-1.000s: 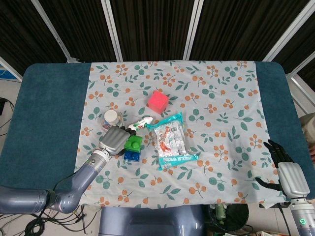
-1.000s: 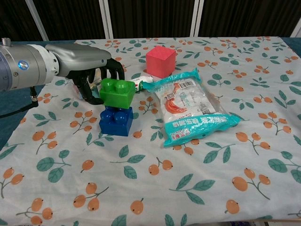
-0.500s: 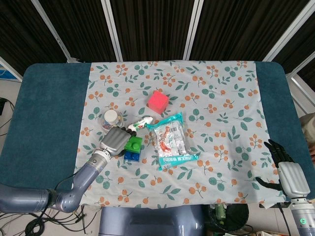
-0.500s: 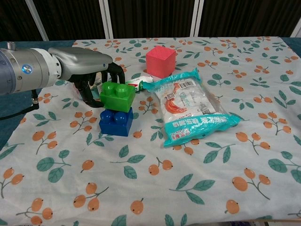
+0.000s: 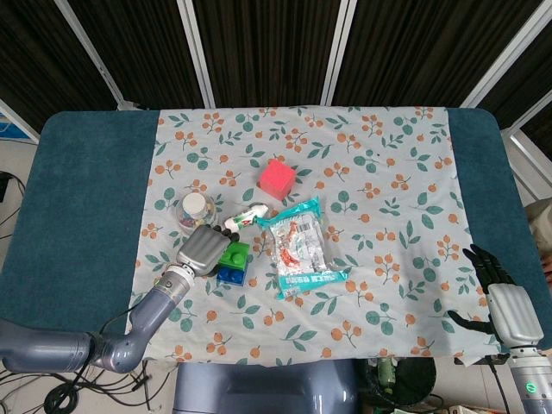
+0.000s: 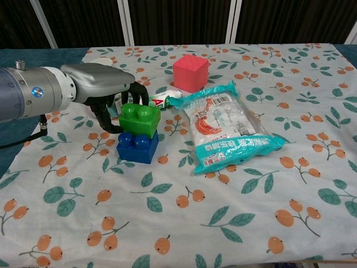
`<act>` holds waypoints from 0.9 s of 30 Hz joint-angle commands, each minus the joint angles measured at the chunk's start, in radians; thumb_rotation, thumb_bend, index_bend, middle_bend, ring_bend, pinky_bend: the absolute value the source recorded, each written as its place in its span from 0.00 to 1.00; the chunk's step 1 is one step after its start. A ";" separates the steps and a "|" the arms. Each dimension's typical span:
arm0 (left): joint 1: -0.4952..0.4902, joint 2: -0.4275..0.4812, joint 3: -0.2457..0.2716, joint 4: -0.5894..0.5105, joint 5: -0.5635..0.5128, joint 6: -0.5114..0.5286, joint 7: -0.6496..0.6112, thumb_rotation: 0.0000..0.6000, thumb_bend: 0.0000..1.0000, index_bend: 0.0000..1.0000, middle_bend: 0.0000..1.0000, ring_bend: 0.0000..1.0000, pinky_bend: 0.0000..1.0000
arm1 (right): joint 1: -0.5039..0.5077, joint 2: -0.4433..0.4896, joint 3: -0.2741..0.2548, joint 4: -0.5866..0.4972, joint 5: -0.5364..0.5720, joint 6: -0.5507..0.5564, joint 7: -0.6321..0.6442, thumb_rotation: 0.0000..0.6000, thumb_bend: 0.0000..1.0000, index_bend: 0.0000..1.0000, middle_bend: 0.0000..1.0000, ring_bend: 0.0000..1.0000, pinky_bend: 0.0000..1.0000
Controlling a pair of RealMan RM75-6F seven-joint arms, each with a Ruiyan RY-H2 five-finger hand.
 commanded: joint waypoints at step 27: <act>0.008 -0.035 0.032 0.027 0.023 0.006 0.030 1.00 0.36 0.40 0.36 0.29 0.40 | -0.001 -0.002 0.000 0.005 -0.010 0.008 0.014 1.00 0.22 0.02 0.00 0.00 0.21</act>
